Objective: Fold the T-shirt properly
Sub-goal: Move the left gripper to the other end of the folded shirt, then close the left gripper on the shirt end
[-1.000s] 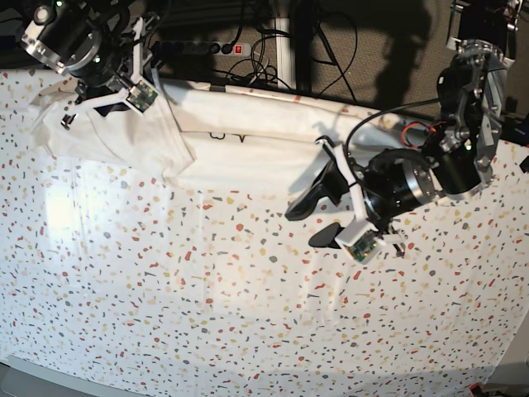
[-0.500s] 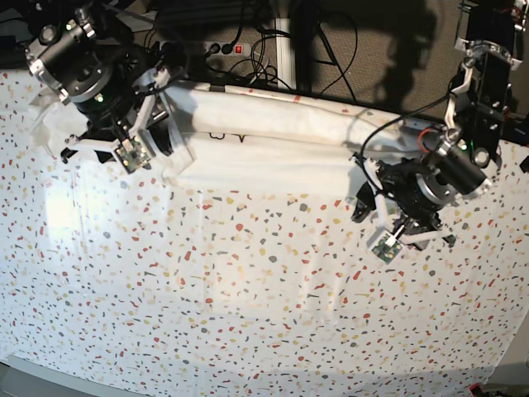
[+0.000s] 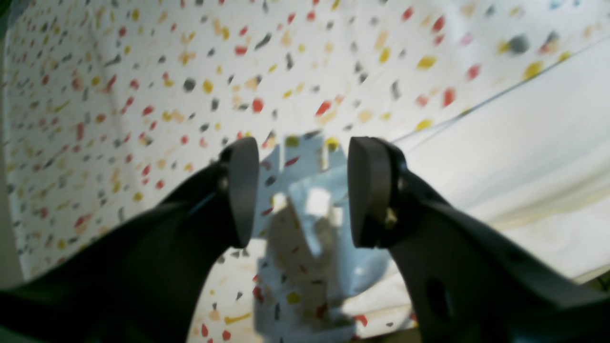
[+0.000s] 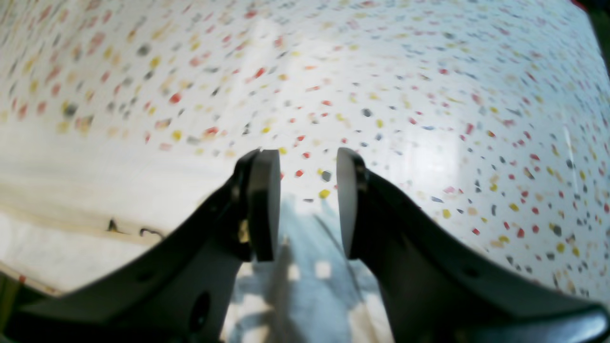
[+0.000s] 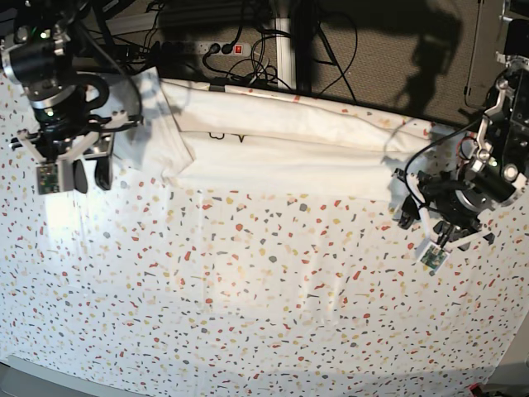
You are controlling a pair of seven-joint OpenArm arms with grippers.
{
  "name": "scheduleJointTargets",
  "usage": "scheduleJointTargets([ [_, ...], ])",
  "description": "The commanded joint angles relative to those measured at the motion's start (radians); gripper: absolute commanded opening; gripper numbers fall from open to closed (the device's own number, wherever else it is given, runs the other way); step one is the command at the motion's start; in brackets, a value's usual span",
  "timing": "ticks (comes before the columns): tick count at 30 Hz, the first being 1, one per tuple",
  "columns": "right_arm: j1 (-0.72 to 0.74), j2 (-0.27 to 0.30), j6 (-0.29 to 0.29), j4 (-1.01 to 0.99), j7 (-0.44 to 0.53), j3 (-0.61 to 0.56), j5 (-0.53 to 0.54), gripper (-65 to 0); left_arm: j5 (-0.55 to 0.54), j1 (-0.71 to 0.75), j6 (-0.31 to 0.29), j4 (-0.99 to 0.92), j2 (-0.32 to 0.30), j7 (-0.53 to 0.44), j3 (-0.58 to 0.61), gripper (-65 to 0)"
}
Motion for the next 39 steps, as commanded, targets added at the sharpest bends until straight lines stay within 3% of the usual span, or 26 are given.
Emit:
scheduleJointTargets([
  [1,0.004,-0.001,-0.005,0.014,0.024,0.057,0.021,-44.6,0.000,-0.026,0.003,0.017,-0.013,-0.021,-0.008,-35.4],
  [4,-0.010,-0.035,0.013,0.014,-0.008,0.219,0.045,-44.6,0.000,-0.040,0.004,0.017,-0.014,-0.009,-0.008,-35.4],
  [7,-0.055,-0.086,0.159,0.014,-0.011,0.356,0.070,-44.7,0.004,-0.040,0.004,0.007,-0.018,-0.006,-0.008,-35.4],
  [9,-0.080,-0.123,0.246,0.014,-0.011,0.430,0.152,-44.6,0.000,-0.041,0.004,-0.020,-0.018,-0.017,-0.008,-35.4],
  [12,-0.089,-0.179,0.316,0.014,-0.037,0.502,0.280,-44.7,-0.047,-0.043,0.003,-0.100,-0.017,-0.039,-0.008,-35.4],
  [15,-0.090,-0.222,0.403,0.014,-0.114,0.514,0.331,-44.7,-0.077,-0.043,0.003,-0.169,-0.008,-0.060,-0.008,-35.4],
  [19,-0.150,-0.227,0.403,0.014,-0.216,0.513,0.418,-44.7,-0.074,-0.045,0.003,-0.178,-0.007,-0.059,-0.008,-35.4],
  [24,-0.311,-0.222,0.403,0.014,-0.219,0.515,0.426,-44.7,-0.072,-0.061,0.003,-0.179,-0.023,-0.059,-0.008,-35.4],
  [29,-0.382,-0.172,0.403,0.014,-0.219,0.515,0.427,-44.7,-0.074,-0.060,0.004,-0.236,-0.058,-0.042,-0.008,-35.4],
  [33,-0.380,-0.167,0.403,0.014,-0.219,0.515,0.427,-44.7,-0.236,-0.061,-0.014,-0.369,-0.107,0.006,-0.008,-35.4],
  [39,-0.380,-0.167,0.403,0.014,-0.219,0.515,0.430,-44.7,-0.515,-0.060,-0.177,-0.422,-0.120,0.084,-0.060,-35.4],
])
